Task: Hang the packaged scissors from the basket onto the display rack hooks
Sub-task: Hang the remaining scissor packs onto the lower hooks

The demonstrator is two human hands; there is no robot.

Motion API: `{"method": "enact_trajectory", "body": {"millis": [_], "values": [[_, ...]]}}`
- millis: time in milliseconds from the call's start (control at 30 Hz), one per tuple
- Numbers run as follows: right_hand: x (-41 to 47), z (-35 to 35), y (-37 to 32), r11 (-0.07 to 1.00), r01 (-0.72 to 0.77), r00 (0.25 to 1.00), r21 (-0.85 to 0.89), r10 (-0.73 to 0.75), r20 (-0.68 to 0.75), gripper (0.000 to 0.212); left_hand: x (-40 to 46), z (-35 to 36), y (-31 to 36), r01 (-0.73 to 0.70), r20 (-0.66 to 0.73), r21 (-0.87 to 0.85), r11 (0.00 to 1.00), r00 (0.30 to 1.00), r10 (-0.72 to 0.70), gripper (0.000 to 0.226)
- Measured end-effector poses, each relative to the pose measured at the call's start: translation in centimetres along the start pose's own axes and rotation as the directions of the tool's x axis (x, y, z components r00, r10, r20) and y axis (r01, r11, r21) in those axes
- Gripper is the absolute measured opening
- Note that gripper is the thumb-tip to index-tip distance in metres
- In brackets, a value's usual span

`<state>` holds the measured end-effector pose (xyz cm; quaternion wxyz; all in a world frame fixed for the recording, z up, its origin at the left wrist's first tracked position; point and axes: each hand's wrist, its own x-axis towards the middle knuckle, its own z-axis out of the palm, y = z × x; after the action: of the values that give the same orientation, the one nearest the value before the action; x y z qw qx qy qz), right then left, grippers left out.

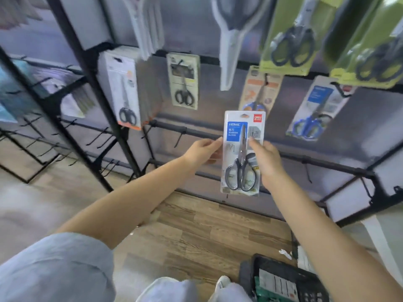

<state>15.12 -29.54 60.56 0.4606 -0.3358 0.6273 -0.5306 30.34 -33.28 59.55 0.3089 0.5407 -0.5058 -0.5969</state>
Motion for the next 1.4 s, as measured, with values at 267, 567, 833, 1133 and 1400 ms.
{"method": "enact_trajectory", "body": {"millis": [267, 567, 833, 1133, 1400], "values": [[-4.1, 12.3, 0.8, 0.999, -0.022, 0.982, -0.030, 0.028, 0.187, 0.016, -5.2, -10.3, -3.7, 0.022, -0.038, -0.084, 0.996, 0.999, -0.025, 0.028], [-5.9, 19.1, 1.3, 0.954, 0.106, 0.976, -0.282, -0.046, 0.211, 0.017, -8.2, -17.6, -8.3, 0.005, -0.141, -0.049, 0.999, 0.990, -0.012, 0.018], [-4.2, 21.7, 0.7, 0.863, 0.283, 0.924, -0.419, -0.128, 0.360, 0.003, -8.7, -20.4, -11.6, 0.086, -0.152, -0.051, 0.995, 0.984, -0.093, 0.017], [0.9, 25.5, 6.4, 0.768, 0.341, 0.883, -0.542, -0.063, 0.466, 0.014, -3.1, -23.5, -16.2, 0.203, -0.179, 0.017, 0.979, 0.964, -0.197, 0.018], [7.6, 30.3, 12.8, 0.758, 0.370, 0.883, -0.537, -0.107, 0.457, 0.020, 5.2, -25.0, -23.1, 0.228, -0.217, -0.015, 0.974, 0.950, -0.225, 0.039]]}}
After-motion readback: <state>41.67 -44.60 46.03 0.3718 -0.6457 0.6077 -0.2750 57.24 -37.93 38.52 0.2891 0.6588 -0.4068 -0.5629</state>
